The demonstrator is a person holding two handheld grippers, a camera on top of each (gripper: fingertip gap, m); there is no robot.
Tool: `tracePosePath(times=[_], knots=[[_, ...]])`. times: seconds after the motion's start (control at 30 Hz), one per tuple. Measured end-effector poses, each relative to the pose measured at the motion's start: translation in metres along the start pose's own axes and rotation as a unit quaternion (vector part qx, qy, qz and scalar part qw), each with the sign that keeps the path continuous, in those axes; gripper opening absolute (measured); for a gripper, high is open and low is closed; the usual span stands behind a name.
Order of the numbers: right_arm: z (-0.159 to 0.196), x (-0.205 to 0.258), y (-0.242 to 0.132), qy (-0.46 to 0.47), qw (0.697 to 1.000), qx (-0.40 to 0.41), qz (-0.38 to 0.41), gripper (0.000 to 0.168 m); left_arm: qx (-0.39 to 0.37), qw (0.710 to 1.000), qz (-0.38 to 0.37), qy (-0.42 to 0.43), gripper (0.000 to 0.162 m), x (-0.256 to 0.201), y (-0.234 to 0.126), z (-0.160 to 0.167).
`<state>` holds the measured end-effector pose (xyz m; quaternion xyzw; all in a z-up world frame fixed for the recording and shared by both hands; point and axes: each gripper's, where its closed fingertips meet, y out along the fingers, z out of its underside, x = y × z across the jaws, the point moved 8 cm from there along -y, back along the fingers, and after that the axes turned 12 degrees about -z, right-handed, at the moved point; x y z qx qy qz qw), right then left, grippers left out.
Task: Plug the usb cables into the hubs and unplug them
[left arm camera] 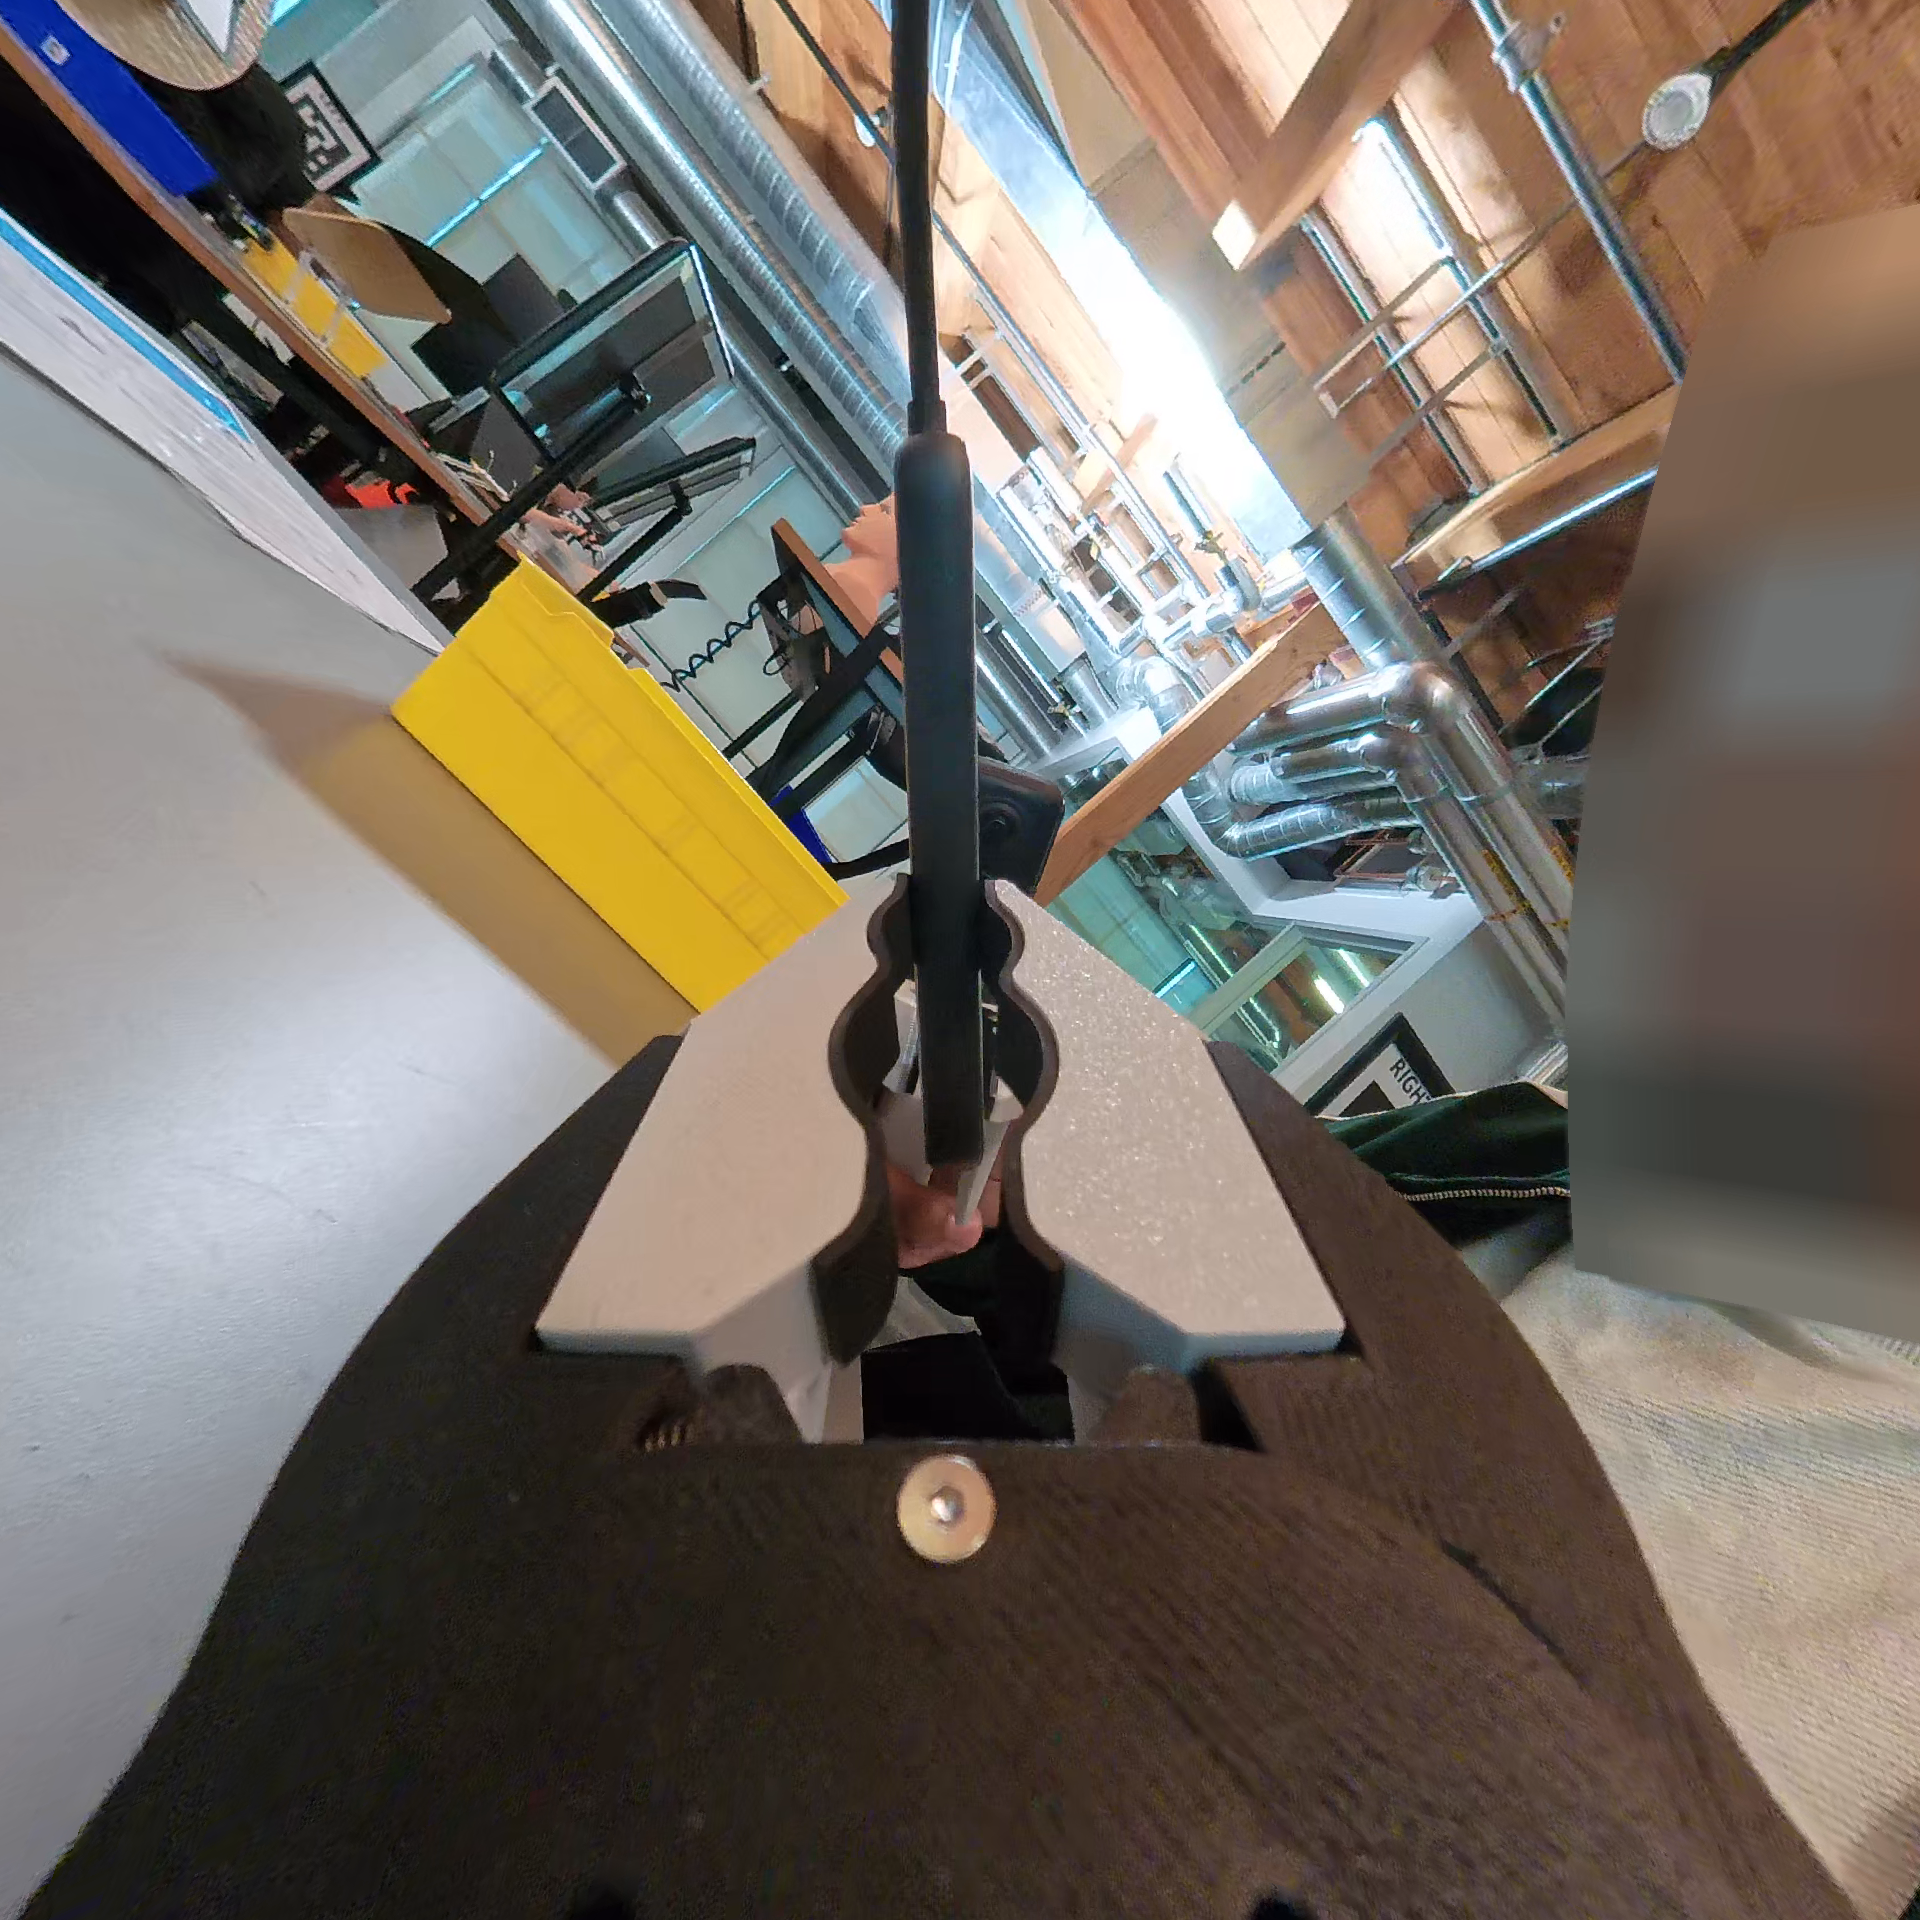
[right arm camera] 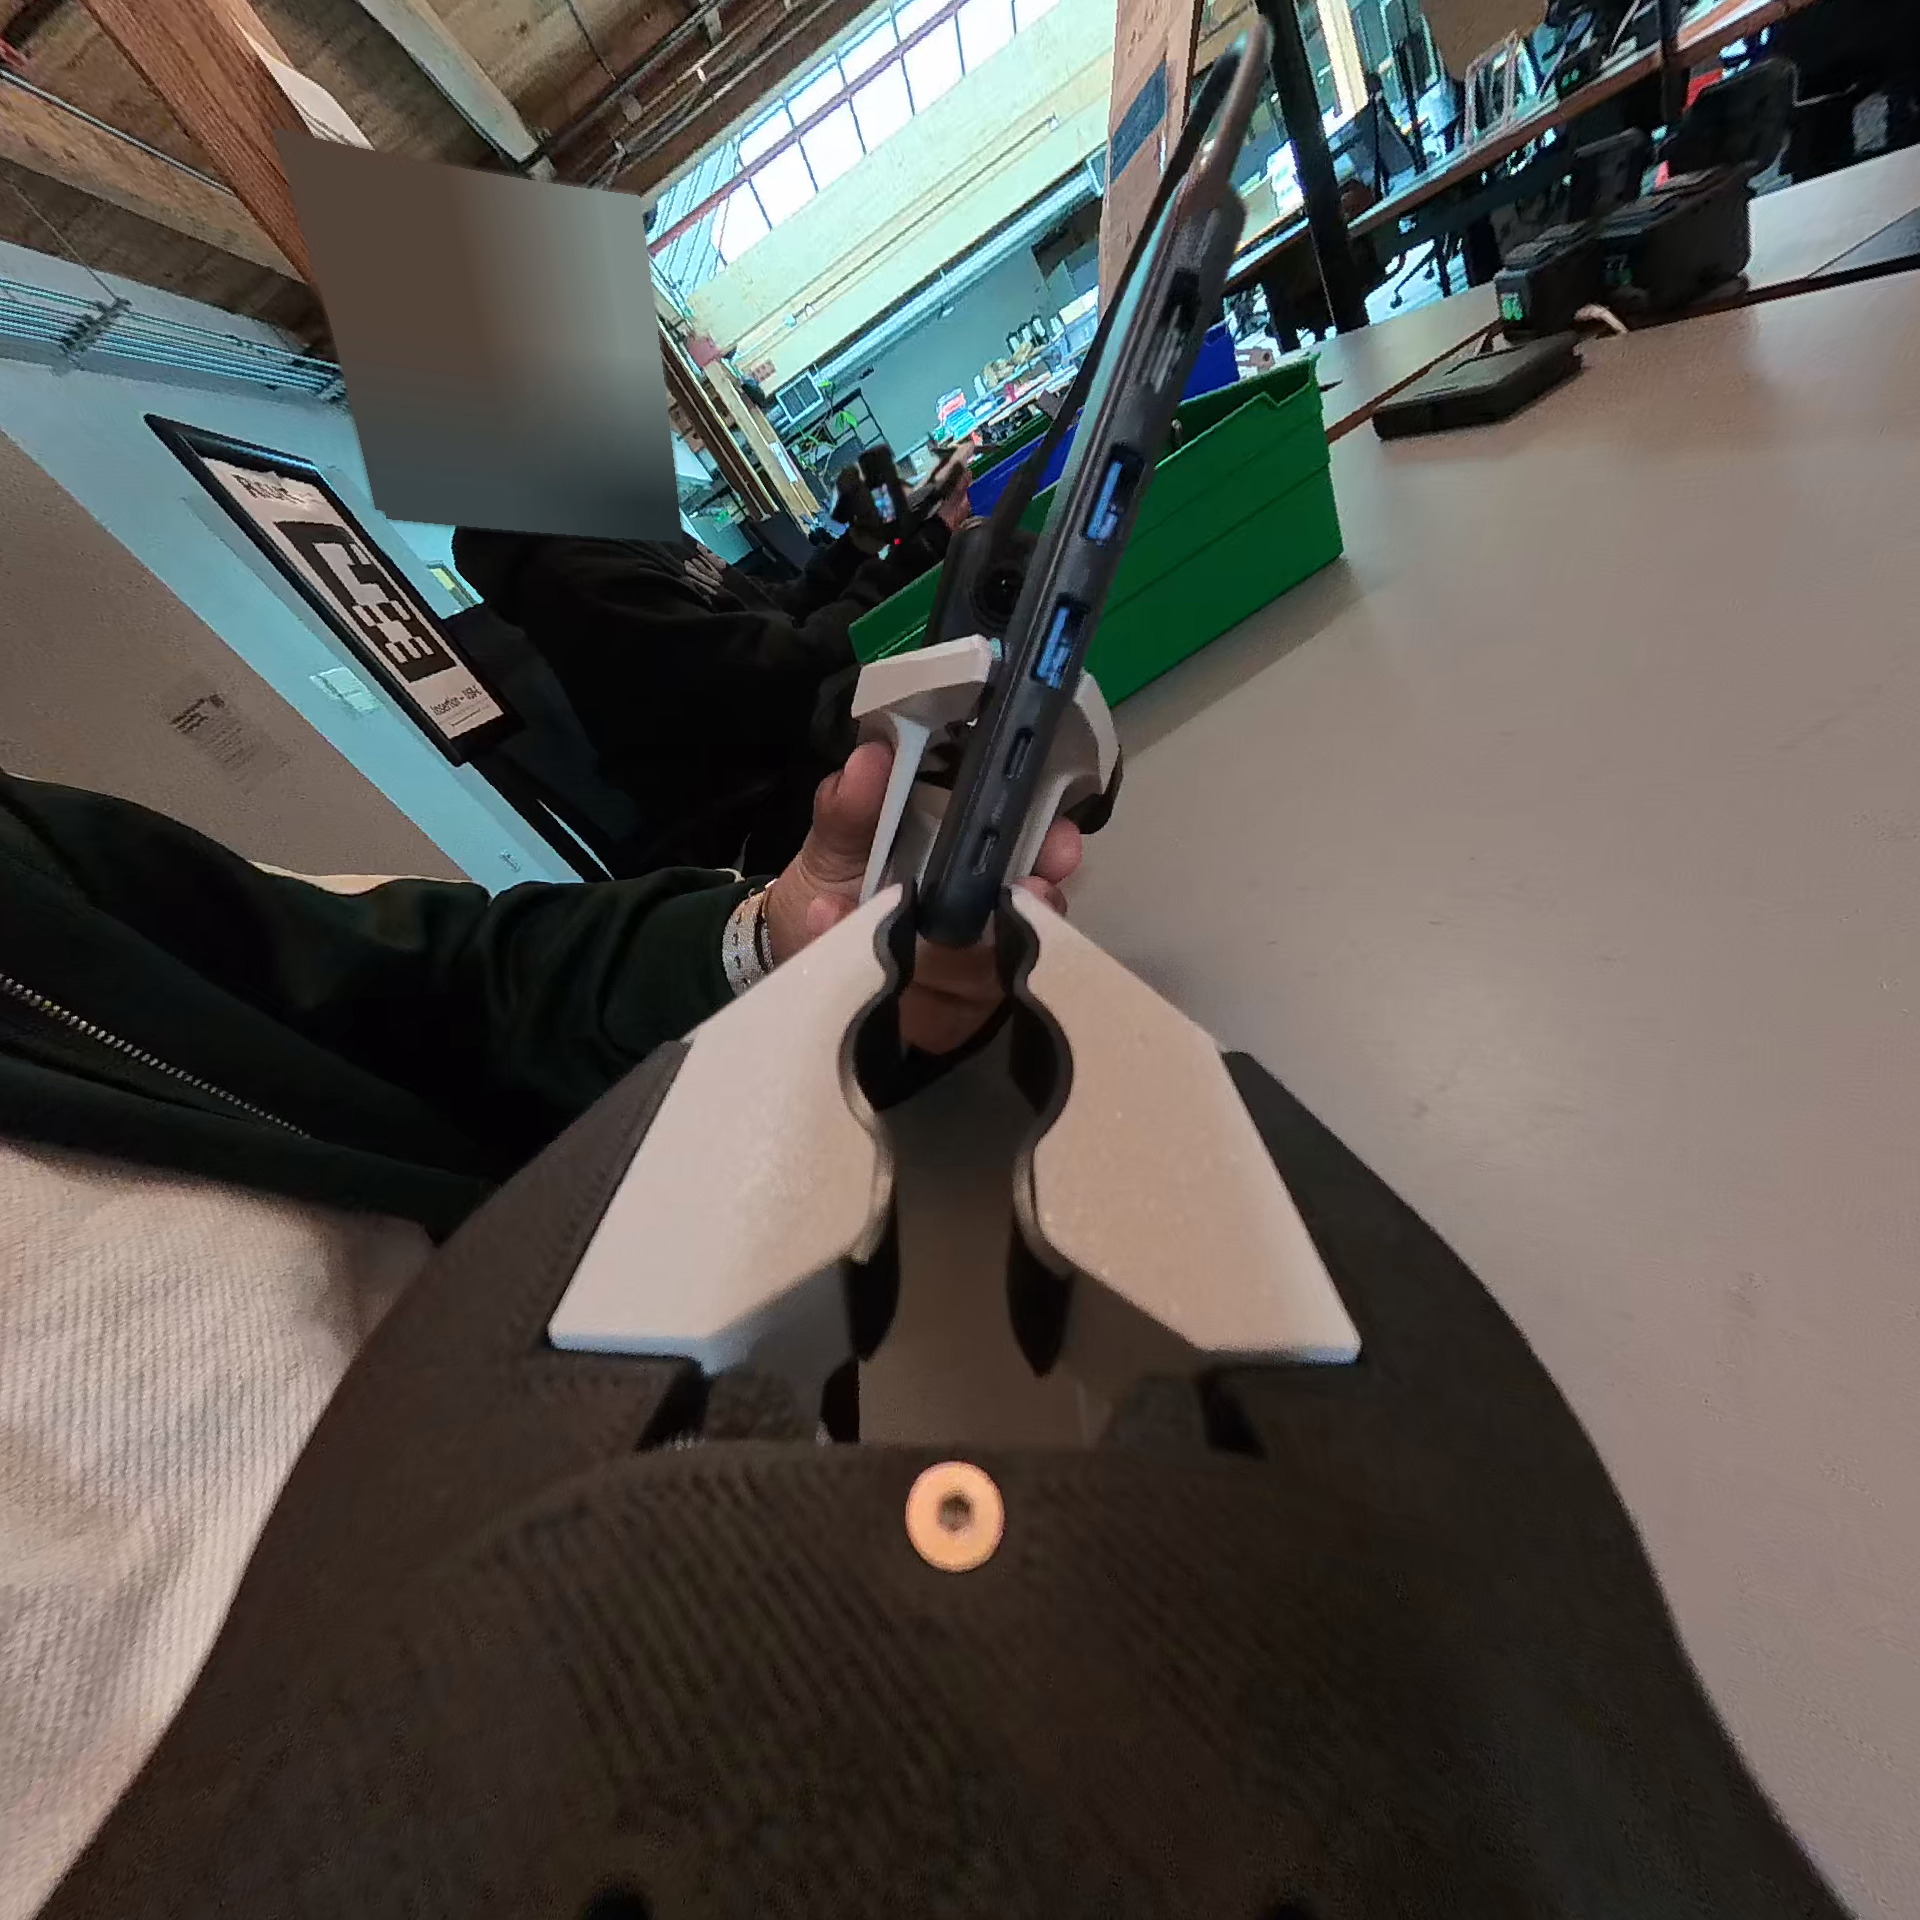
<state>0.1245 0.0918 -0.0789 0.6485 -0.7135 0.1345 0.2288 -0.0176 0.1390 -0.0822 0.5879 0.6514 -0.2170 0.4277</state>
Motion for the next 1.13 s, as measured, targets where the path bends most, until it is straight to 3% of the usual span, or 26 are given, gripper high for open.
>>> tracePosePath(times=[0.73, 1.13], knots=[[0.002, 0.005, 0.003, -0.032, 0.999, 0.028, -0.013, 0.019, -0.008, 0.999, 0.026, -0.030, 0.009, 0.000, -0.001, -0.002], [-0.014, 0.004, -0.014, -0.058, 0.998, -0.038, 0.007, 0.017, -0.024, 0.994, 0.091, -0.063, 0.009, -0.006, -0.005, -0.007]])
